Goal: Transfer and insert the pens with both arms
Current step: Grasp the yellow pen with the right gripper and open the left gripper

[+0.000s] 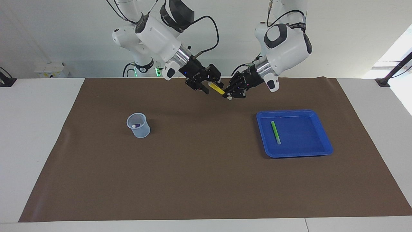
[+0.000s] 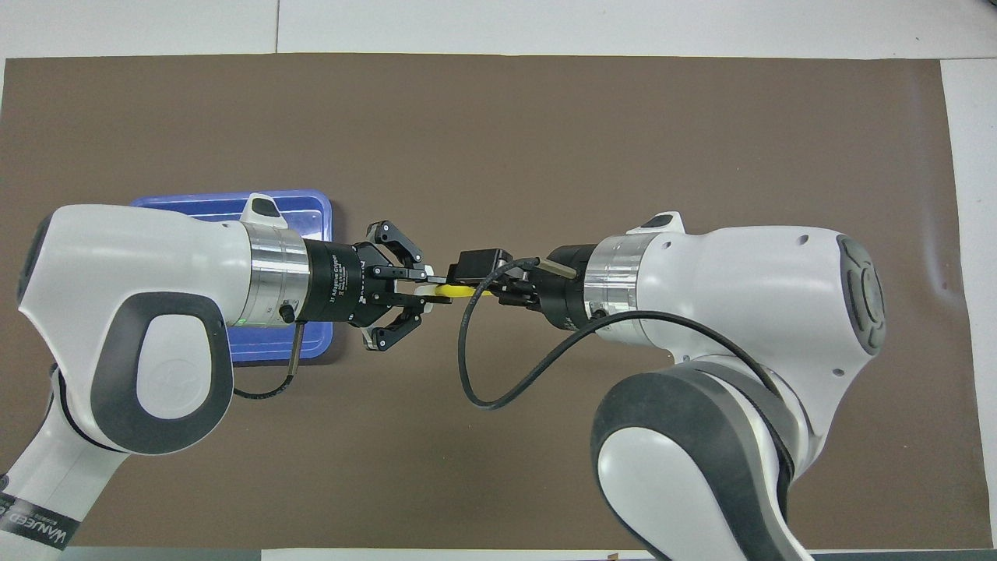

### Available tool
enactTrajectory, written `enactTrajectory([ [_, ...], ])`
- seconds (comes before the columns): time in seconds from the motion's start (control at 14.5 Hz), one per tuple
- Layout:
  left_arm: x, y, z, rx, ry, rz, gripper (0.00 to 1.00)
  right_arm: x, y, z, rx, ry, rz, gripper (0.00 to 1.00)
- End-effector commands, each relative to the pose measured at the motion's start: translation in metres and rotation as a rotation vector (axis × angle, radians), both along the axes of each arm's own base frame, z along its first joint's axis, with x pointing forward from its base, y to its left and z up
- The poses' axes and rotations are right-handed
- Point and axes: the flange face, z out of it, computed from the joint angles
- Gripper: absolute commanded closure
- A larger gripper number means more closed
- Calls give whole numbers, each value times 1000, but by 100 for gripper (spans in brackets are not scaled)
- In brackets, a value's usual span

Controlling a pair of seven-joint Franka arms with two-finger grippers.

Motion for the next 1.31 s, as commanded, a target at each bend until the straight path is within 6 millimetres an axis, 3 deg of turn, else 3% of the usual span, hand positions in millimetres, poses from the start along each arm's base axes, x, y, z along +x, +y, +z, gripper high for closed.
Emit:
enactTrajectory([
  [0.0,-7,4,0,-17,0,20,100,-6,-3,4,-42,-10,55,28],
  [0.14,-7,3,-1,-16,1,20,100,-5,-5,4,-44,-6,58,38],
  [0.69,-6,4,1,-17,-3,25,100,4,-11,10,-35,-25,32,44],
  [0.76,-6,4,1,-19,-3,27,100,4,-11,10,-35,-22,31,50],
  [0.82,-5,4,1,-23,1,29,100,3,-10,10,-35,-21,32,62],
  [0.96,-6,4,2,-30,0,34,100,3,-9,10,-34,-20,30,100],
  [1.24,-5,4,2,-30,-1,35,100,3,-11,9,-35,-11,25,100],
])
